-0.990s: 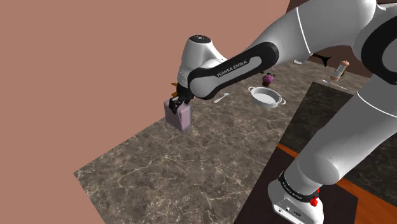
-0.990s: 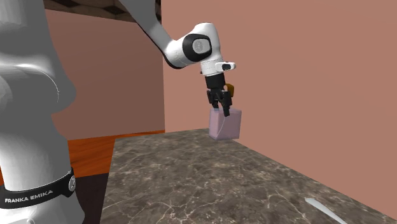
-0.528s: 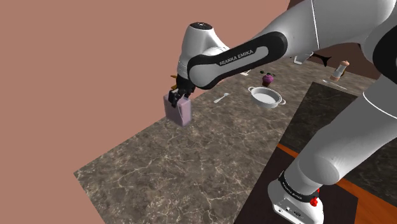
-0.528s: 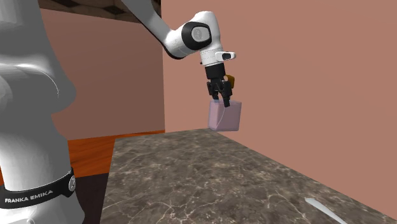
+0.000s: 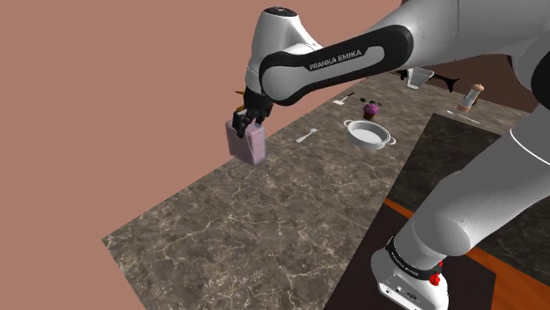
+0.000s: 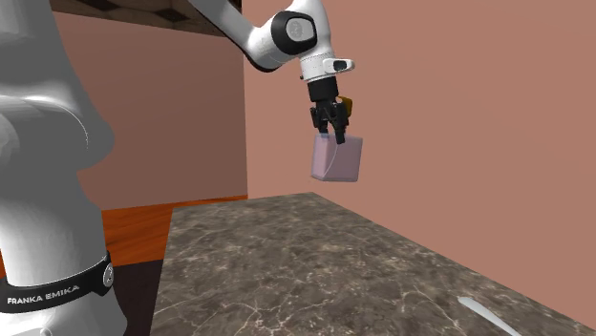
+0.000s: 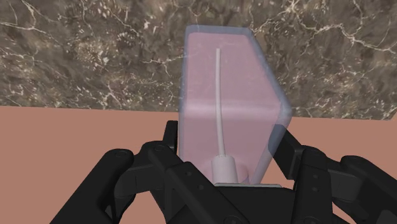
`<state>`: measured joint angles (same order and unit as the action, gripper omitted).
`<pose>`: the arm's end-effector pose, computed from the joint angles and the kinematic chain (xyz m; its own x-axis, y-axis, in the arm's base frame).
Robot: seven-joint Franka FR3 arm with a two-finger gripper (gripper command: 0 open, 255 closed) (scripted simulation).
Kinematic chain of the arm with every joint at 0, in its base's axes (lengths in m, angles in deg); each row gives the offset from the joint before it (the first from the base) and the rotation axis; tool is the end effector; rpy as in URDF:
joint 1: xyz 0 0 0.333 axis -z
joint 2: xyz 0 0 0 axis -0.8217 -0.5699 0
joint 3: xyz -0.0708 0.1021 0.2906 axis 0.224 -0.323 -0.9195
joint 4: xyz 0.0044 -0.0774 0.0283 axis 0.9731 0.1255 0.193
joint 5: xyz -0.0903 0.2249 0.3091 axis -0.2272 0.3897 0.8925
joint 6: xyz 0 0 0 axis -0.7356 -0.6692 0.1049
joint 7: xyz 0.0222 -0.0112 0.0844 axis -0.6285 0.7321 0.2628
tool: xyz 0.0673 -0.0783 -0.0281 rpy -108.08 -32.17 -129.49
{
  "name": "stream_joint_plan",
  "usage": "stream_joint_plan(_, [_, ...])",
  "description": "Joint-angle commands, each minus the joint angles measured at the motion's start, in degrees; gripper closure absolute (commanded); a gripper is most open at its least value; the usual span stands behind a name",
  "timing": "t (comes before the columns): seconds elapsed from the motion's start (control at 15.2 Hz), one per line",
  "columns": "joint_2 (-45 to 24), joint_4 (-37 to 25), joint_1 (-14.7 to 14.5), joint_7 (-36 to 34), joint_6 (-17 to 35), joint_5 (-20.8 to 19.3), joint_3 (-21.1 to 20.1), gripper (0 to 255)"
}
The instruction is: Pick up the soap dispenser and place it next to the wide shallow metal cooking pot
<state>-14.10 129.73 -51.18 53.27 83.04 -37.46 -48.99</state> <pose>0.5054 0.1465 0.4747 0.9635 0.0906 0.2520 0.0960 -0.9953 -0.0095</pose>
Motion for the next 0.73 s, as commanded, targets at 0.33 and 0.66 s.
stream_joint_plan(0.33, [1.40,-3.93,0.03,0.57,-5.27,0.53,0.37,255])
stream_joint_plan(0.66, [2.06,-7.15,0.07,0.81,-9.12,0.73,0.58,255])
